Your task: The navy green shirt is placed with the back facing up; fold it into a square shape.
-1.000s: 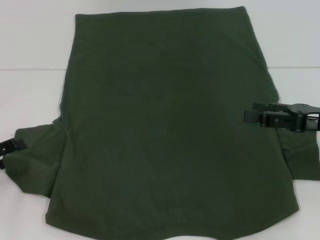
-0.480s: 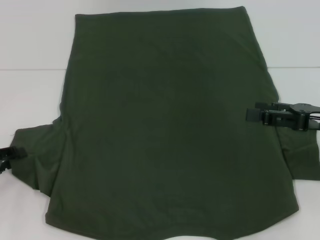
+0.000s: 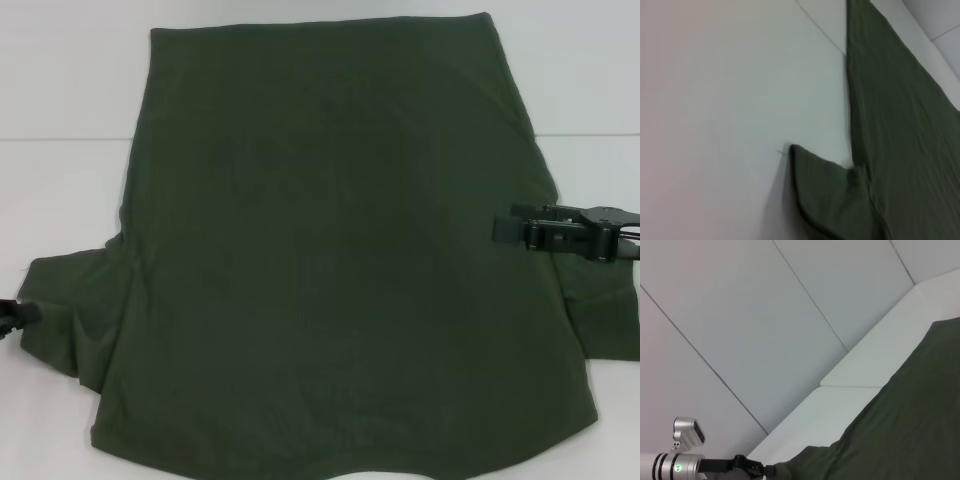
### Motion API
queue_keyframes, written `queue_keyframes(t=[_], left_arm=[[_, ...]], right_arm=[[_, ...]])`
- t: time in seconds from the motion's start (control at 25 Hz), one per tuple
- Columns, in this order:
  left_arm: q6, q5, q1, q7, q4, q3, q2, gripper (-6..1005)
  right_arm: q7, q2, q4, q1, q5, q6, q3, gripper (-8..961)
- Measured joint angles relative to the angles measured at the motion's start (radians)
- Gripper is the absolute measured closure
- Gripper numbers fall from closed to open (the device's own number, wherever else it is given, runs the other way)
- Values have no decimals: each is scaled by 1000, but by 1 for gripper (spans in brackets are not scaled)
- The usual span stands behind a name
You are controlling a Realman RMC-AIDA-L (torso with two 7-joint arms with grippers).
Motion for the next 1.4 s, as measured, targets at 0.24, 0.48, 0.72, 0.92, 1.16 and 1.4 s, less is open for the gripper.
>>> queue_keyframes(t=[0.24, 0.48, 0.72, 0.92, 1.16, 1.4], left_arm=[[24, 40, -7, -38, 46, 7, 13, 882], [81, 203, -62, -119, 137, 8, 31, 997], [80, 294, -81, -177, 195, 8, 23, 996], [65, 349, -88, -219, 221, 7, 20, 997], [66, 365, -93, -235, 226, 5, 23, 997], [179, 306, -113, -226, 227, 0, 15, 996]], right_arm=[[0, 0, 1, 0, 0, 0, 4, 41], [1, -1, 3, 0, 0, -2, 3, 41], [1, -2, 3, -4, 0, -12, 6, 42], [0, -2, 3, -5, 0, -12, 7, 42], [-1, -1, 3, -4, 0, -12, 7, 42], [-1, -1, 3, -3, 0, -12, 7, 42]])
